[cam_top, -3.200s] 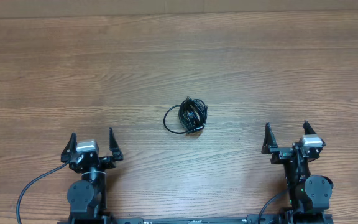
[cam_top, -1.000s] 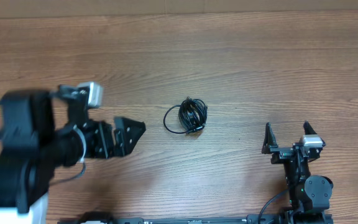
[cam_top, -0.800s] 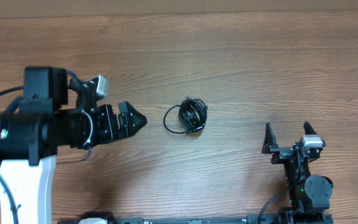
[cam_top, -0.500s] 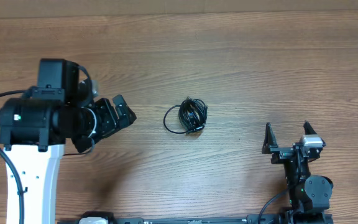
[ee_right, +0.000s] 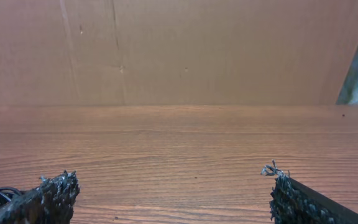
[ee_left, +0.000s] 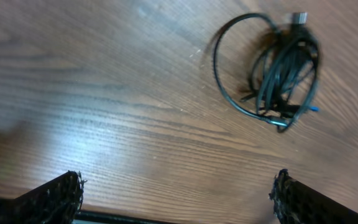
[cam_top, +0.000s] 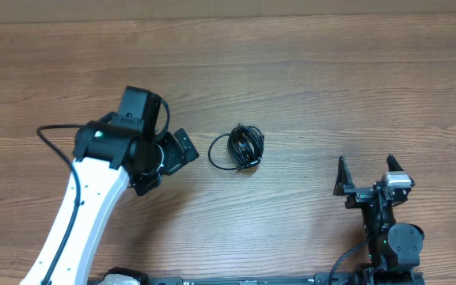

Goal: Untangle cables
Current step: 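Move the left gripper forward toward the black cable bundle, then grasp a strand of the black cable bundle with the left gripper and lift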

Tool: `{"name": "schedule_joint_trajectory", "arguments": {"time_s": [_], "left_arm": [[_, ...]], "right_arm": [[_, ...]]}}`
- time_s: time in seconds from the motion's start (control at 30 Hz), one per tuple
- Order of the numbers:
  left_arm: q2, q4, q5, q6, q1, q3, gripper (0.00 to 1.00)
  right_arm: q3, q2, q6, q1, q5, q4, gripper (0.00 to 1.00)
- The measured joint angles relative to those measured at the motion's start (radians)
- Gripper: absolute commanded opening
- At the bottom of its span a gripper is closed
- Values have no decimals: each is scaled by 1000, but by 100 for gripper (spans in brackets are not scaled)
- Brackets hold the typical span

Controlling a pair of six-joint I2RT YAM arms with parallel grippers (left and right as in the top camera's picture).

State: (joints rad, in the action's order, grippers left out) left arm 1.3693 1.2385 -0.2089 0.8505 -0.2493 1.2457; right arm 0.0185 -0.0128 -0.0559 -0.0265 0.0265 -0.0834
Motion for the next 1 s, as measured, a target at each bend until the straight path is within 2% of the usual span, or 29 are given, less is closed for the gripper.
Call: {"name": "schedule_joint_trajectory", "arguments": {"time_s": [0.4, 0.57, 0.93, 1.0], "left_arm": [[286, -153, -100, 93, -77, -10, 100], [406, -266, -132, 85, -111, -11, 93], [536, -322, -145, 82, -111, -13, 83], [551, -335, -147, 82, -111, -13, 78]], "right_arm": [[0, 0, 0, 0, 0, -1, 100], [0, 0, 0, 0, 0, 0, 100], [0, 0, 0, 0, 0, 0, 100], [0, 0, 0, 0, 0, 0, 100]]}}
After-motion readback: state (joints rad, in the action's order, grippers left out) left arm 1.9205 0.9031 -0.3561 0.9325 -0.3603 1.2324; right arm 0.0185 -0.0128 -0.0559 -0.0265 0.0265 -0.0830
